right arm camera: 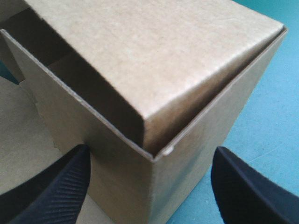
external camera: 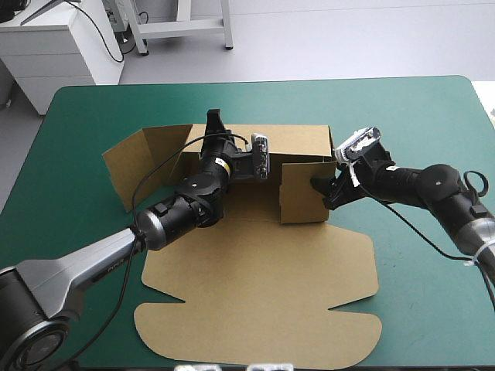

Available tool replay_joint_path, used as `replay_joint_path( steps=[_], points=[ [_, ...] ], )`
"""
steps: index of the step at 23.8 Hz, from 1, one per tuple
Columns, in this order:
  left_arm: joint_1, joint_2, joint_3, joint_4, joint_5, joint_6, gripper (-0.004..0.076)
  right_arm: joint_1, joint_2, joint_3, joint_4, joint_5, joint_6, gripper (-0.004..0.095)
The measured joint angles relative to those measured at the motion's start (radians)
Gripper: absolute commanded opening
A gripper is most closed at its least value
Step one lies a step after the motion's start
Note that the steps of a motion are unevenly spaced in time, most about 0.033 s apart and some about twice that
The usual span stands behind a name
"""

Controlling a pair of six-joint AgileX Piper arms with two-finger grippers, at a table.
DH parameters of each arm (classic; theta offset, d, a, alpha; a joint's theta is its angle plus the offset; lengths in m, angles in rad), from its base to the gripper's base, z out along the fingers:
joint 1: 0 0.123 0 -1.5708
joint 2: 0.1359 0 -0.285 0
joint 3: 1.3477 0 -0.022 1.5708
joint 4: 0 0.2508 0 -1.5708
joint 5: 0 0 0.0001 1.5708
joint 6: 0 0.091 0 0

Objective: Fold the box

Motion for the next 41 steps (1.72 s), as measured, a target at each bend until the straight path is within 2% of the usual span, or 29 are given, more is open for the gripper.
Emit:
replay_joint_path(
  steps=[4, 7, 10, 11, 15, 18, 19, 21, 22, 23, 24, 26, 32, 34, 37, 38, 39, 41],
  points=[
    [0.000, 0.000, -0.008, -0.067, -0.008, 0.014, 0.0015, 0.003, 0.028, 0.000, 0.007, -0.027, 0.018, 0.0643],
    [0.000, -0.007, -0.009, -0.117, -0.016, 0.028, 0.0015, 0.005, 0.067, 0.000, 0.040, -0.031, 0.036, 0.0579],
    [-0.014, -0.010, -0.010, -0.125, -0.004, 0.028, 0.0015, 0.016, 0.100, 0.000, 0.050, -0.039, 0.041, 0.0435],
    [-0.021, -0.010, -0.010, -0.124, 0.006, 0.028, 0.0015, 0.019, 0.107, 0.000, 0.050, -0.049, 0.041, 0.0276],
    [-0.050, -0.010, -0.010, -0.101, 0.045, 0.020, 0.0015, 0.019, 0.106, -0.003, 0.044, -0.096, 0.061, -0.0022],
    [-0.050, -0.010, -0.010, -0.101, 0.046, 0.018, 0.0016, 0.019, 0.100, -0.003, 0.036, -0.103, 0.066, -0.0018],
    [-0.050, -0.010, -0.010, -0.101, 0.046, 0.018, 0.0039, 0.019, 0.100, -0.003, 0.035, -0.103, 0.067, -0.0018],
    [-0.050, -0.010, -0.010, -0.109, 0.048, 0.018, 0.0170, 0.021, 0.100, -0.003, 0.033, -0.107, 0.067, -0.0018],
    [-0.050, -0.010, -0.010, -0.118, 0.048, 0.018, 0.0307, 0.021, 0.100, -0.003, 0.033, -0.108, 0.069, -0.0017],
    [-0.050, -0.011, -0.010, -0.152, 0.050, 0.017, 0.0393, 0.021, 0.100, -0.003, 0.030, -0.115, 0.089, -0.0013],
    [-0.051, -0.012, -0.010, -0.175, 0.050, 0.017, 0.0543, 0.023, 0.100, -0.003, 0.027, -0.123, 0.098, -0.0012],
    [-0.058, -0.020, -0.007, -0.230, 0.048, 0.005, 0.0636, 0.024, 0.100, -0.003, 0.015, -0.145, 0.117, -0.0012],
    [-0.119, -0.154, 0.018, -0.312, 0.012, -0.009, 0.0631, 0.025, 0.100, -0.001, -0.059, -0.282, 0.243, -0.0012],
    [-0.151, -0.210, 0.018, -0.312, -0.030, -0.009, 0.0571, 0.025, 0.100, -0.001, -0.073, -0.285, 0.259, -0.0013],
    [-0.196, -0.277, 0.018, -0.311, -0.067, -0.009, 0.0295, 0.025, 0.100, -0.001, -0.076, -0.285, 0.268, -0.0013],
    [-0.202, -0.286, 0.018, -0.311, -0.071, -0.009, 0.0120, 0.025, 0.100, -0.001, -0.078, -0.285, 0.268, -0.0014],
    [-0.207, -0.299, 0.018, -0.311, -0.074, -0.009, -0.0008, 0.025, 0.100, -0.001, -0.080, -0.285, 0.268, -0.0014],
    [-0.208, -0.316, 0.018, -0.311, -0.074, -0.008, 0.0021, 0.025, 0.100, -0.001, -0.081, -0.285, 0.268, -0.0014]
  ],
)
